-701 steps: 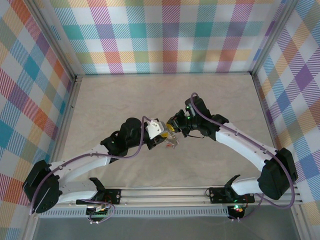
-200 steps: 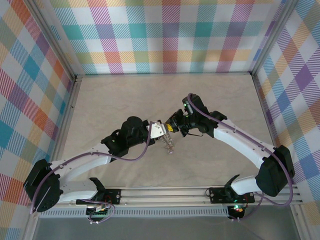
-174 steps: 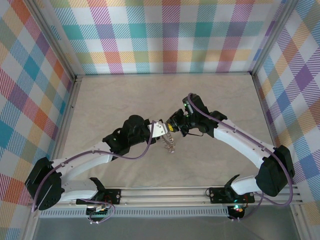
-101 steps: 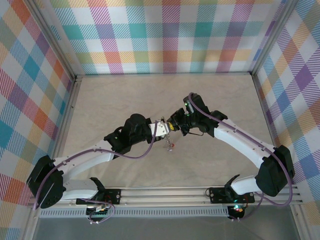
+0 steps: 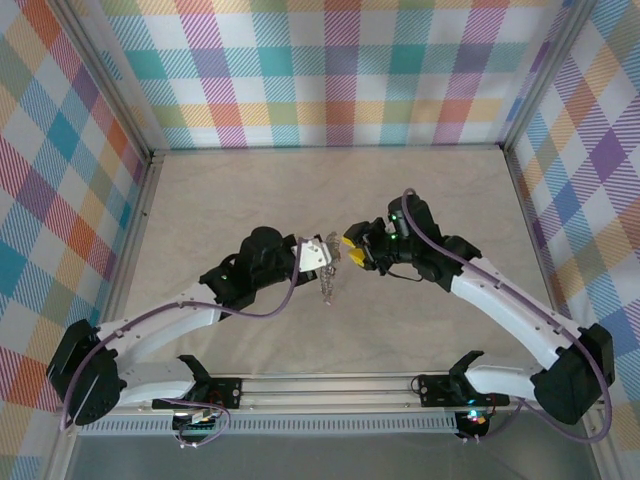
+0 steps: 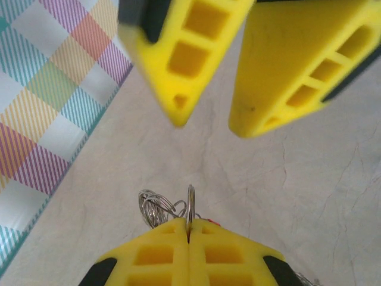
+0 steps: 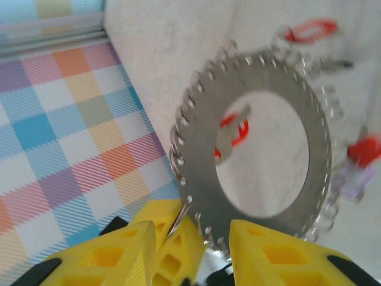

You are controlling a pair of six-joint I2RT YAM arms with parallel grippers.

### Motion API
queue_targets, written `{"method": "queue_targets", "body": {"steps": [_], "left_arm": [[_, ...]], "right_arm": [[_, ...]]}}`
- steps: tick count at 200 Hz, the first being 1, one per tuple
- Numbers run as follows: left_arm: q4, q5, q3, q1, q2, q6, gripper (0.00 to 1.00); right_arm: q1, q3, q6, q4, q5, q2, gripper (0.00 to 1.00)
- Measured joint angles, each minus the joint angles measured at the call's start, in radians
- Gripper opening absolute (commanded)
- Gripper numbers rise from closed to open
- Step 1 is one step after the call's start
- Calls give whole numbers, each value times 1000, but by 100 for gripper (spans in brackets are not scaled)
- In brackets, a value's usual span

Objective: Put the keys on the keyring

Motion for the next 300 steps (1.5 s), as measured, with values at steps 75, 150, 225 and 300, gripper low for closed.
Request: {"method": "queue_targets", "body": {"steps": [75,150,225,300], "left_arm": [[-92,216,6,85,-76,-43,0],[-270,422,117,106,-75,-15,0],[-364,497,151,106,-71,22,0],[-389,538,169,106,-48,35,0]], "right_arm": [[-6,-246,-1143,338,-117,-156,45],[-6,-250,-1941,249,-401,-162,42],[-6,-222,-2034,255,-453,-125,34],[11,-178,-2036,263,-471,-87,32]]}}
